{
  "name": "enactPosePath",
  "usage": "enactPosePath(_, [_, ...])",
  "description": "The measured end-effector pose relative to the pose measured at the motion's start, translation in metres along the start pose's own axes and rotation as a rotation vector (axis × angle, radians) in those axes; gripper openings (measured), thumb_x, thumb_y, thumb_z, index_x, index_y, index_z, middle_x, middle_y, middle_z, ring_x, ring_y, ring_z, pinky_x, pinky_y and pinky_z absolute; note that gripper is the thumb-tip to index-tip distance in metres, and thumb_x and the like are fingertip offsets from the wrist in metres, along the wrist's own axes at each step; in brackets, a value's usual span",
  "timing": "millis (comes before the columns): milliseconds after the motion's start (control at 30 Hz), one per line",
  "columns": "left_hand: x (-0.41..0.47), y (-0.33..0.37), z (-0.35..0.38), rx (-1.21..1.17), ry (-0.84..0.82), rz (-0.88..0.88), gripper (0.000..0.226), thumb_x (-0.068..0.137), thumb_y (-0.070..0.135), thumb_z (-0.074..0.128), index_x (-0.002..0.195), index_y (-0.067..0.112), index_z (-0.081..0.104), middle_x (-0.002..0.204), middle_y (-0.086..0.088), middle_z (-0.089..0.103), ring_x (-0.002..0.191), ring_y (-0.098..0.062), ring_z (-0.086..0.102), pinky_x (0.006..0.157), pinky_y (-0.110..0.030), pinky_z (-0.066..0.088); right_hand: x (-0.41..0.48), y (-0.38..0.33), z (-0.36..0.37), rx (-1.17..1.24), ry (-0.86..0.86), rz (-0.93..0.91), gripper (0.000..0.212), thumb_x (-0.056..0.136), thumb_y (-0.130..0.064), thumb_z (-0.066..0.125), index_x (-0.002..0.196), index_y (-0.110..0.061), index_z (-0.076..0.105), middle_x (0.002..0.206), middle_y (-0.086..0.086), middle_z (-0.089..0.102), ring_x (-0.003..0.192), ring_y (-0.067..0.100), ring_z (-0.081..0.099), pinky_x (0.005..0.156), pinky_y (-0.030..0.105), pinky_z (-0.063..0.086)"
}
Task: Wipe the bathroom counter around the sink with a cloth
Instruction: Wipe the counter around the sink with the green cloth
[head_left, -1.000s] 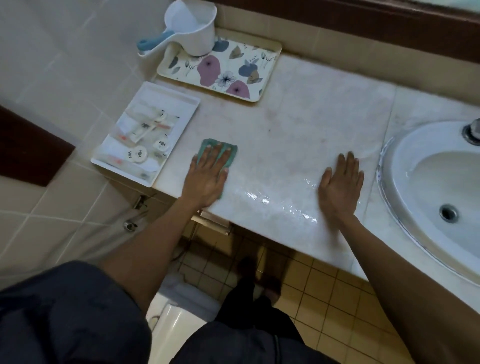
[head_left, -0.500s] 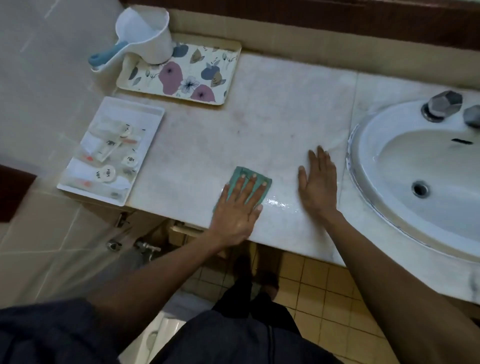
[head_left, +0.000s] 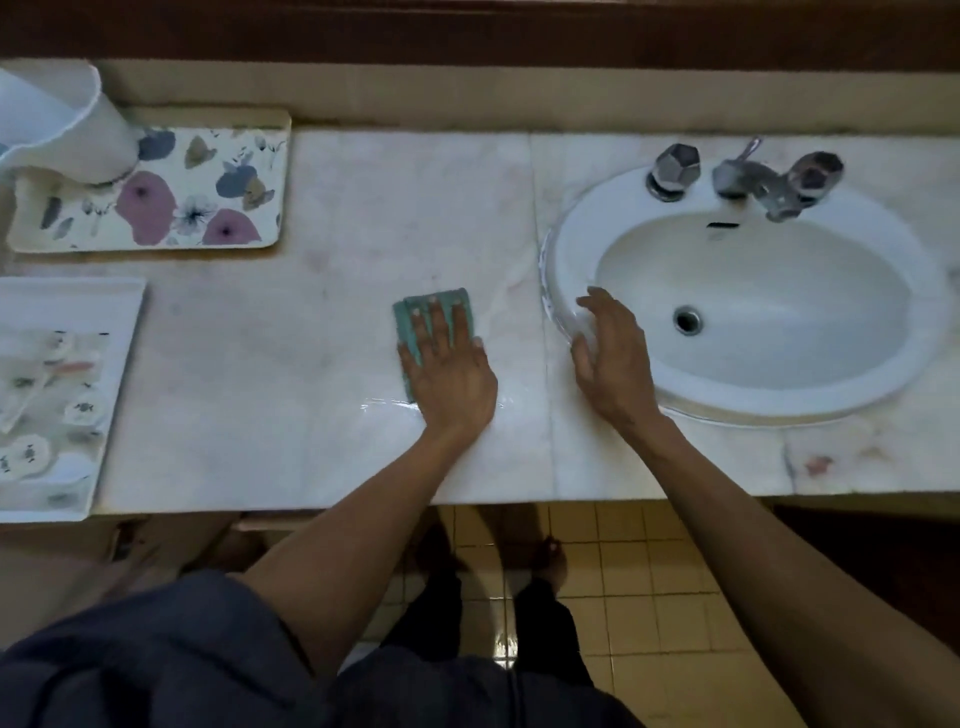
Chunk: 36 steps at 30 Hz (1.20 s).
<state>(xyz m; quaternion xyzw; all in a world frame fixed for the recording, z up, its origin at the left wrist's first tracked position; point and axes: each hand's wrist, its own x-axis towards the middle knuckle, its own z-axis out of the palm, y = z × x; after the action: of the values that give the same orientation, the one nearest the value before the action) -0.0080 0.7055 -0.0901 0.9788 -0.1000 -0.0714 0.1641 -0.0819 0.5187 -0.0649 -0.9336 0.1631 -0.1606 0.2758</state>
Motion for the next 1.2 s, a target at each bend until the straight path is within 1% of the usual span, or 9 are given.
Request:
enactPosePath(133, [-0.042,0.002,0.005,0.051,-0.141,0.4,0.057,0.108,0.037,0.026,0.162,0.027,0.014,0.17,0.0,0.008,0.158,-0.022,0.001,0.127,-0.052,0.006,0.004,0.041,-0.026,0.017,-0.081,0.239,0.034,0.101,-0.032,0.043,0.132,-0.019,0.049,0.137,-0.001,0.054,0.121,0.023,0.055,0.098,0.043,0.046])
enactPosePath(300, [-0.025,-0.049,-0.02,0.191,-0.261,0.79,0.055,0.109,0.041,0.023,0.162,0.036,0.009,0.17,0.01,0.0,0.157,-0.013,-0.006,0.127,-0.038,0.0,0.007,0.063,-0.047,-0.19,-0.324,0.34,0.055,0.102,-0.05,0.022,0.078,-0.012,0.055,0.076,0.009,0.062,0.079,0.036,0.058,0.074,0.039,0.044])
enactPosePath(367, [-0.01,-0.053,-0.024,0.222,-0.234,0.742,0.054,0.109,0.041,0.023,0.161,0.037,0.01,0.17,0.01,0.003,0.158,-0.013,-0.003,0.127,-0.039,0.004,0.007,0.066,-0.053,-0.204,-0.39,0.316,0.062,0.102,-0.055,0.019,0.069,-0.014,0.052,0.074,0.009,0.061,0.076,0.034,0.056,0.073,0.039,0.043])
enactPosePath(467, [-0.003,-0.021,-0.009,0.145,-0.086,0.367,0.054,0.108,0.037,0.025,0.161,0.034,0.016,0.17,0.003,0.013,0.157,-0.021,0.009,0.124,-0.052,0.016,-0.003,0.081,-0.066,-0.25,-0.449,0.261,0.064,0.101,-0.058,0.016,0.064,-0.017,0.049,0.07,0.007,0.059,0.074,0.032,0.056,0.073,0.039,0.043])
enactPosePath(567, [-0.017,0.054,0.019,0.008,0.049,-0.061,0.055,0.108,0.034,0.023,0.162,0.023,0.018,0.169,-0.006,0.015,0.157,-0.029,0.011,0.125,-0.055,0.009,-0.02,0.106,-0.082,-0.305,-0.441,0.205,0.061,0.101,-0.059,0.017,0.069,-0.021,0.053,0.071,0.007,0.062,0.074,0.03,0.057,0.071,0.037,0.042])
enactPosePath(633, [-0.035,0.101,0.036,-0.053,0.068,-0.163,0.056,0.108,0.033,0.022,0.162,0.021,0.017,0.169,-0.008,0.014,0.157,-0.029,0.01,0.125,-0.056,0.007,-0.032,0.126,-0.095,-0.332,-0.383,0.158,0.058,0.102,-0.056,0.02,0.07,-0.021,0.053,0.068,0.006,0.062,0.071,0.03,0.057,0.067,0.036,0.042])
enactPosePath(800, [-0.11,0.137,0.064,0.015,0.022,0.097,0.06,0.108,0.036,0.024,0.163,0.016,0.011,0.17,-0.008,0.007,0.158,-0.028,0.003,0.126,-0.055,0.006,-0.046,0.149,-0.118,-0.326,-0.294,0.061,0.052,0.105,-0.042,0.029,0.063,-0.016,0.045,0.06,0.005,0.055,0.06,0.03,0.052,0.06,0.033,0.028])
enactPosePath(1033, [-0.086,0.035,0.015,0.226,-0.267,0.859,0.055,0.109,0.04,0.022,0.162,0.032,0.011,0.171,0.007,0.004,0.158,-0.016,-0.001,0.127,-0.041,0.008,-0.05,0.144,-0.115,-0.334,-0.21,0.047,0.052,0.105,-0.036,0.03,0.063,-0.011,0.047,0.057,0.005,0.052,0.055,0.03,0.049,0.064,0.037,0.038])
enactPosePath(1200, [-0.089,0.057,0.032,0.105,-0.084,0.336,0.056,0.107,0.039,0.021,0.162,0.031,0.013,0.17,0.004,0.008,0.158,-0.019,0.005,0.125,-0.05,0.015,-0.054,0.156,-0.113,-0.346,-0.231,0.004,0.043,0.104,-0.038,0.026,0.071,-0.017,0.045,0.068,0.005,0.058,0.064,0.029,0.051,0.071,0.039,0.04])
